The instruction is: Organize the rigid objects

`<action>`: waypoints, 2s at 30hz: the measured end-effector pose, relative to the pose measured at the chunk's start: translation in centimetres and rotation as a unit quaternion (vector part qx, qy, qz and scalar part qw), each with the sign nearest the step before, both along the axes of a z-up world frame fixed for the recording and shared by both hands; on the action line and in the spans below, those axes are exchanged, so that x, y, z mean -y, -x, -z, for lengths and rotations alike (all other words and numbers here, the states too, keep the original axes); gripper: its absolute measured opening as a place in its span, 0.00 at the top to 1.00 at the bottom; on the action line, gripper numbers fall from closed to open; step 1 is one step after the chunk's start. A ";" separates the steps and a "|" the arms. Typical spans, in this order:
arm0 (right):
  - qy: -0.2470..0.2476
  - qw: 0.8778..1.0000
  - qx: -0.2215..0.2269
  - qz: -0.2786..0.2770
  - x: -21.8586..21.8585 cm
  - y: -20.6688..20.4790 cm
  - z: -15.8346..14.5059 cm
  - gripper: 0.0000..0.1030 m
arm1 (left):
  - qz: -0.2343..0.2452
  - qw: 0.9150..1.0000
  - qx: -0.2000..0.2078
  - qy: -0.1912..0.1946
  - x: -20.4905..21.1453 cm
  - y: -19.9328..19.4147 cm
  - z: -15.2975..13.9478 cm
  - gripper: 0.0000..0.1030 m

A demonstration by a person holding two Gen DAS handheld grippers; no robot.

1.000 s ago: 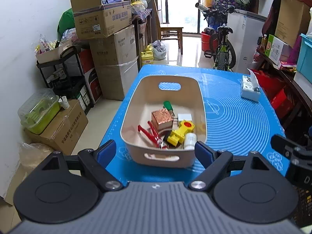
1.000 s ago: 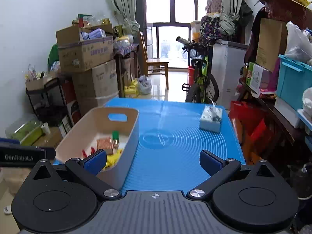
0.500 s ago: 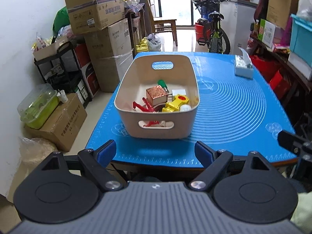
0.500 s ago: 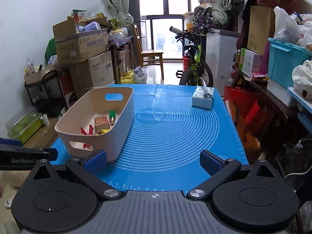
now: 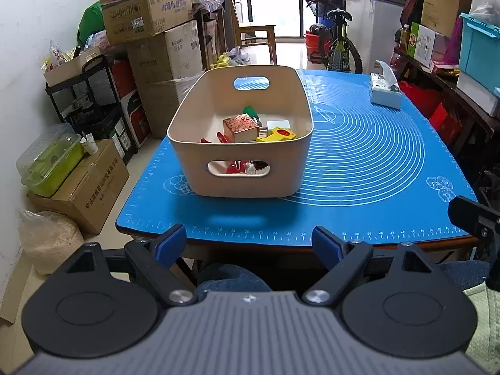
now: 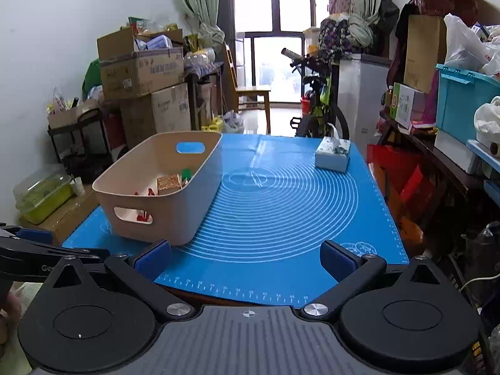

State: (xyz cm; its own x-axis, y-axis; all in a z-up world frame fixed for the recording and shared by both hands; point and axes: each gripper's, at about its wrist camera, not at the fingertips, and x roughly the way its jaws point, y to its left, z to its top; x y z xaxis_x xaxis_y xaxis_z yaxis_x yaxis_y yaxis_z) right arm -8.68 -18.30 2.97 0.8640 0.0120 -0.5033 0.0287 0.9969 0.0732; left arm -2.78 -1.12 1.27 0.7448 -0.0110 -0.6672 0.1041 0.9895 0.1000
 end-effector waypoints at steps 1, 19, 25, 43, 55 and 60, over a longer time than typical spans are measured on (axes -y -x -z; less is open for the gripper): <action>-0.001 1.000 0.003 0.001 0.0 0.1 0.1 0.02 | 0.000 1.000 0.001 -0.001 0.1 0.0 0.1 0.15; 0.000 1.000 -0.001 -0.003 -0.4 0.0 0.7 0.02 | 0.000 1.000 0.006 -0.002 0.3 0.1 0.4 0.15; 0.001 1.000 -0.002 -0.003 -0.4 0.0 0.7 0.02 | -0.001 1.000 0.006 -0.001 0.0 0.0 0.4 0.15; 0.000 1.000 -0.001 -0.003 -0.4 0.0 0.8 0.02 | -0.002 1.000 0.006 -0.004 -0.2 -0.1 0.4 0.15; -0.001 1.000 -0.001 -0.003 -0.4 0.0 0.8 0.02 | -0.002 1.000 0.006 -0.003 -0.2 -0.1 0.4 0.15; -0.005 1.000 -0.002 -0.005 -0.5 -0.1 0.9 0.02 | -0.002 1.000 0.006 -0.003 -0.2 -0.1 0.4 0.15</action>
